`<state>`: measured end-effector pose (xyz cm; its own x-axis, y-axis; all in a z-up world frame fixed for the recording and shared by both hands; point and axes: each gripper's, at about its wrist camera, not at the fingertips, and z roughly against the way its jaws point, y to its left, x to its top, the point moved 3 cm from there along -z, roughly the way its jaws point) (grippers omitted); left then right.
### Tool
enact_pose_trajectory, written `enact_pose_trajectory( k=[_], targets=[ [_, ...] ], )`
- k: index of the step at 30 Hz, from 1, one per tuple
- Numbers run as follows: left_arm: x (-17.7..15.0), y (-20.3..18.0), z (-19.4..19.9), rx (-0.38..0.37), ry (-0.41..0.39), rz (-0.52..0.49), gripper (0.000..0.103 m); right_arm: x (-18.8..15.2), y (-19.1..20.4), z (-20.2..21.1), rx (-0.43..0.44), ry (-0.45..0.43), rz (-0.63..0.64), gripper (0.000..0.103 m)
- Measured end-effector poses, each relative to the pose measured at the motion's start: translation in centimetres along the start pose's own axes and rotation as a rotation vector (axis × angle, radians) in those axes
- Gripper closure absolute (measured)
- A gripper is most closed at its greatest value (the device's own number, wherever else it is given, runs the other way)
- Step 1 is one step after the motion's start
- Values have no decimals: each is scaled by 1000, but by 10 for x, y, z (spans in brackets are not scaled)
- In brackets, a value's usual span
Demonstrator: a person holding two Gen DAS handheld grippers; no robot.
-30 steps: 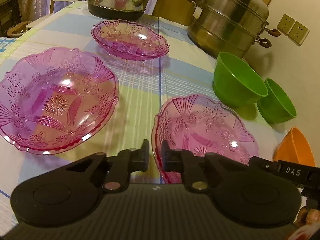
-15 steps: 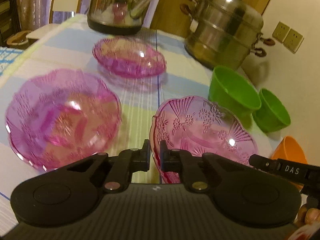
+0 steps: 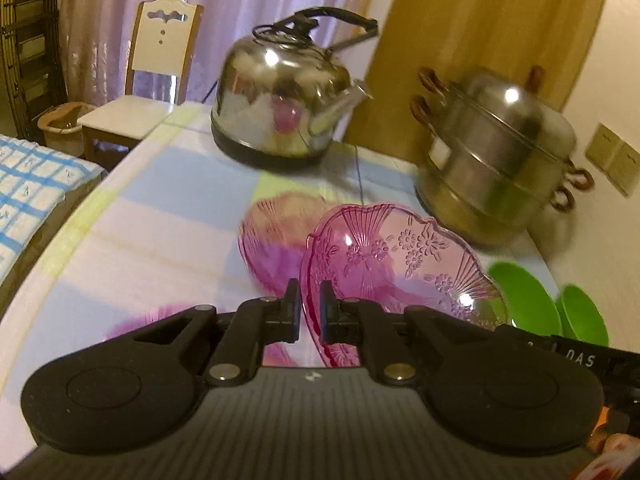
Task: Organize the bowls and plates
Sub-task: 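Lift the pink dish with both tools and carry it onto the small pink dish by the kettle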
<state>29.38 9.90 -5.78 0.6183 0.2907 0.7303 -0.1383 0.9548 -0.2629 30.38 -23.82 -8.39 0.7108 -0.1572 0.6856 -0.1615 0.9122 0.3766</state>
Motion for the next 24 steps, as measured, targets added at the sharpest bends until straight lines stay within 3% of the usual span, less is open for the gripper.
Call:
enact_pose_trajectory(
  k=[11,24],
  targets=[
    [36,32,-81,34,-2,3,95,45,23,-92,15,0,50,95],
    [35,46,-126,82,27,-6,95,40,30,-148,-1,30,117,95]
  ],
)
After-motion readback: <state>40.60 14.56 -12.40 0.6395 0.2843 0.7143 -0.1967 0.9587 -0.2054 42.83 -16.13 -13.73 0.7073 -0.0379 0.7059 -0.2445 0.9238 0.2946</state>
